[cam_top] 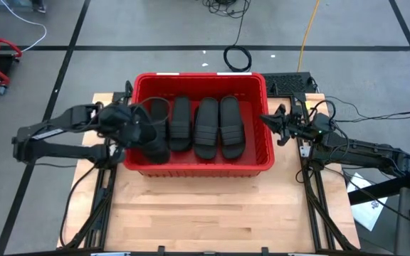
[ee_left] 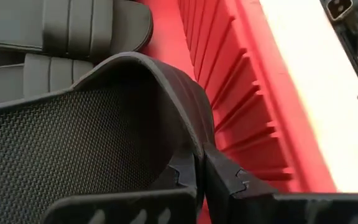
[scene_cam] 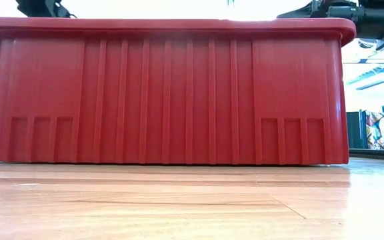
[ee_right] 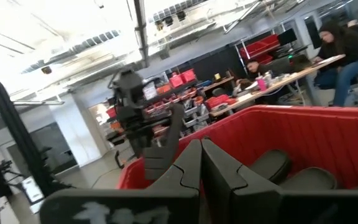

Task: Pick and place slides into bin
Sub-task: Put the slipper on top of the slipper inside the bin

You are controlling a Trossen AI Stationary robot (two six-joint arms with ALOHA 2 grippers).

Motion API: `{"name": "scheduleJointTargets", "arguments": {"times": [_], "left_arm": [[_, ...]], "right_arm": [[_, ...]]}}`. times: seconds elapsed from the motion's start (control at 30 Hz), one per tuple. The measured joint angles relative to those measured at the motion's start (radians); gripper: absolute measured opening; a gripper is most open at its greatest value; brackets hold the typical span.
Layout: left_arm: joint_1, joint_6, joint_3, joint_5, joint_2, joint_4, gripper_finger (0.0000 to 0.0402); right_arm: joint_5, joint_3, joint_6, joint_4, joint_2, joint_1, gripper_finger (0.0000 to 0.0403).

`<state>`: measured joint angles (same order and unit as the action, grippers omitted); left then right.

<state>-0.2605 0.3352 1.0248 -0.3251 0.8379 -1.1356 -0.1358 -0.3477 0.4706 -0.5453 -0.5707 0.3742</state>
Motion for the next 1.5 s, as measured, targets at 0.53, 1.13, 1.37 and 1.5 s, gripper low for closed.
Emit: {"name": "scheduleJointTargets", "arguments": {"times": [0.53,1.13,1.37,1.5], "left_arm": [[-0.434,0.65,0.197,-0.033,0.354,-0.259,0.0],[-0.564,0.77,0.225,-0.051,0.593,-0.252,0.0],[-0.595,0.767,0.226,-0.118,0.649,-0.248,0.0],[-0.614,0.773,0.226,-0.148,0.68,-0.258,0.0]], "right_arm": [[-0.025,0.0,0.034,0.0,0.0,0.0,0.0],[-0.022,0.0,0.03,-0.001,0.0,0.0,0.0],[-0.022,0.0,0.034,-0.005,0.0,0.0,0.0],[-0.022,0.0,0.034,-0.008,0.0,0.0,0.0]]}}
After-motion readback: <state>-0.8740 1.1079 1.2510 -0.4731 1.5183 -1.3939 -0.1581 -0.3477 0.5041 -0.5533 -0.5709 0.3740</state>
